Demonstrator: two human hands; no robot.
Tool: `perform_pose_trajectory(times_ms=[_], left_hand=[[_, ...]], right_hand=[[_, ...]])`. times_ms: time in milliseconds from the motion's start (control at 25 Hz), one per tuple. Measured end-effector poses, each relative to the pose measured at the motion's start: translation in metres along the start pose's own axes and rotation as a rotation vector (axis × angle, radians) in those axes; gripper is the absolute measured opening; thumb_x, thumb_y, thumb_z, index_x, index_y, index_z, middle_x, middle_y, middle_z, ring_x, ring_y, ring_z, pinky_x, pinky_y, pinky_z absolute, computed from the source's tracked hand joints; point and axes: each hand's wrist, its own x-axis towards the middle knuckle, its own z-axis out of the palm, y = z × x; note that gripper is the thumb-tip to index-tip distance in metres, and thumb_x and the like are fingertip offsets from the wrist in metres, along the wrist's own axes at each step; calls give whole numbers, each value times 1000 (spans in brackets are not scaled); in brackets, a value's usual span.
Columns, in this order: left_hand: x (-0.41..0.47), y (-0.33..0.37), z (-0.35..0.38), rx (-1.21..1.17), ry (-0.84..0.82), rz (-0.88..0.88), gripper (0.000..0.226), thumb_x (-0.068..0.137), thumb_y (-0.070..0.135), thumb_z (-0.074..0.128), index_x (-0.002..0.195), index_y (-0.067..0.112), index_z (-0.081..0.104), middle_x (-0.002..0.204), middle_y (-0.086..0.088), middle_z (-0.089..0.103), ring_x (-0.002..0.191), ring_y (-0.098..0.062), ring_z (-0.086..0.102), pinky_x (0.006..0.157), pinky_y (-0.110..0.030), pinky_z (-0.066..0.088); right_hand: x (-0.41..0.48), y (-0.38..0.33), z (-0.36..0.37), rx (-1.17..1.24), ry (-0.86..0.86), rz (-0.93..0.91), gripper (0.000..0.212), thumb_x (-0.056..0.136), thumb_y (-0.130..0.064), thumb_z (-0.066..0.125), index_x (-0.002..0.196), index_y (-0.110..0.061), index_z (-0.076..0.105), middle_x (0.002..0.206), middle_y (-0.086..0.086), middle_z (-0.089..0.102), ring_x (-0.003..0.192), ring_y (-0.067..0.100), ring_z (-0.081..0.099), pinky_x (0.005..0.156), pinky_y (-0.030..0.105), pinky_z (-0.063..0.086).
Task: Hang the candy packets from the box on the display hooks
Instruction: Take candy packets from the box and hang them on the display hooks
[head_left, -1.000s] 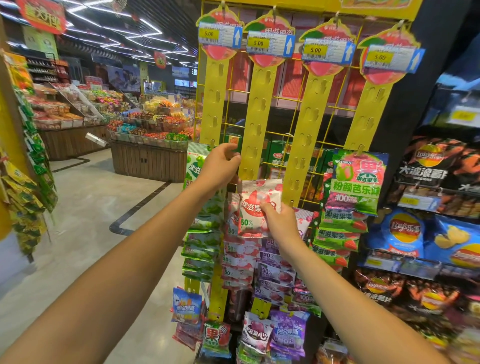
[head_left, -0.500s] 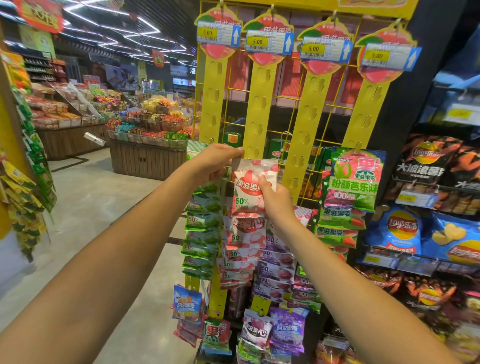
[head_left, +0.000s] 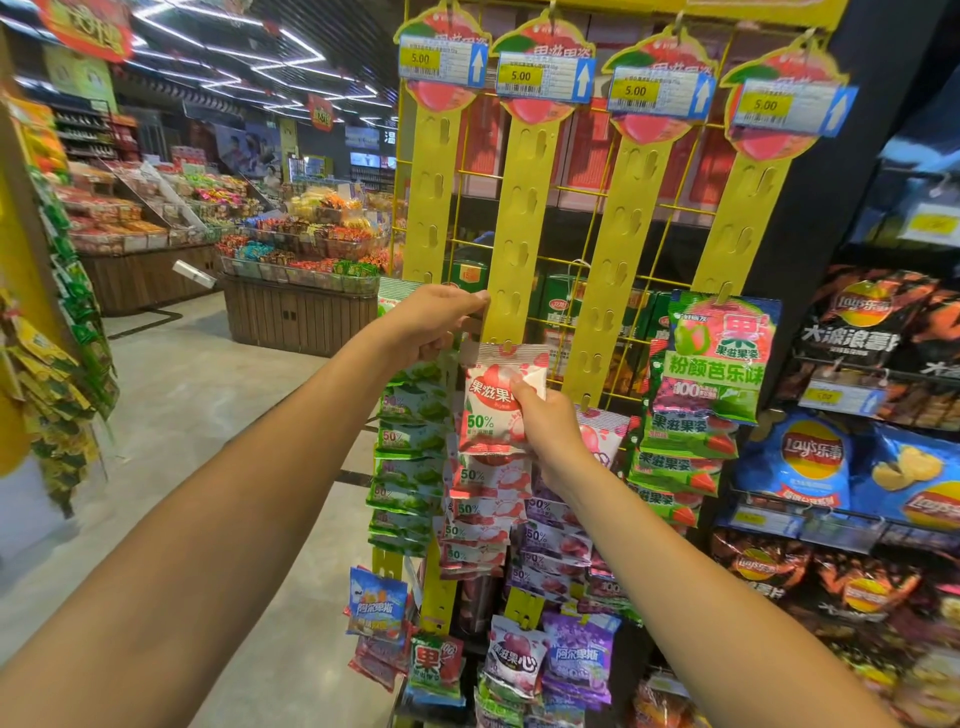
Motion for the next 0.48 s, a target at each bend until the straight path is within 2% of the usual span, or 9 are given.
perform_pose_trajectory(times_ms=[120, 200, 320, 400, 480], left_hand=[[-2, 0, 1, -6, 5, 4, 46, 101, 52, 61, 112, 9, 73, 90, -4, 66, 49, -9, 37, 45, -23, 26], [-5, 2, 3, -18, 16, 18, 39, 102, 51, 60, 102, 15, 75, 88, 1, 72, 47, -9, 36, 45, -23, 26], [-9, -1, 8, -31, 38, 73, 31, 104, 45, 59, 93, 20, 74, 91, 3, 76, 45, -10, 35, 40, -21, 26], [-12, -2, 12, -32, 72, 114, 27, 106, 38, 57, 101, 18, 75, 98, 2, 77, 42, -10, 36, 36, -19, 27], [-12, -6, 17, 23, 128, 146, 26, 107, 33, 57, 118, 17, 73, 108, 3, 74, 39, -7, 46, 36, -17, 35]], right_hand=[[-2, -2, -1, -17, 7, -4, 50, 98, -52, 63, 108, -4, 72, 99, 16, 79, 92, 37, 76, 82, 48, 60], [-2, 4, 0, -61, 15, -5, 49, 97, -55, 62, 104, -9, 73, 97, 14, 79, 94, 40, 75, 86, 52, 60], [0, 16, 1, -106, 2, 5, 62, 85, -75, 62, 93, -14, 70, 87, 13, 75, 97, 45, 72, 90, 62, 58], [0, 17, 2, -138, -17, 26, 69, 76, -86, 61, 88, -19, 66, 85, 15, 71, 97, 46, 72, 94, 61, 57], [-7, 10, 2, -166, -23, 0, 48, 90, -69, 62, 89, -21, 64, 89, 6, 72, 93, 35, 73, 93, 50, 58]])
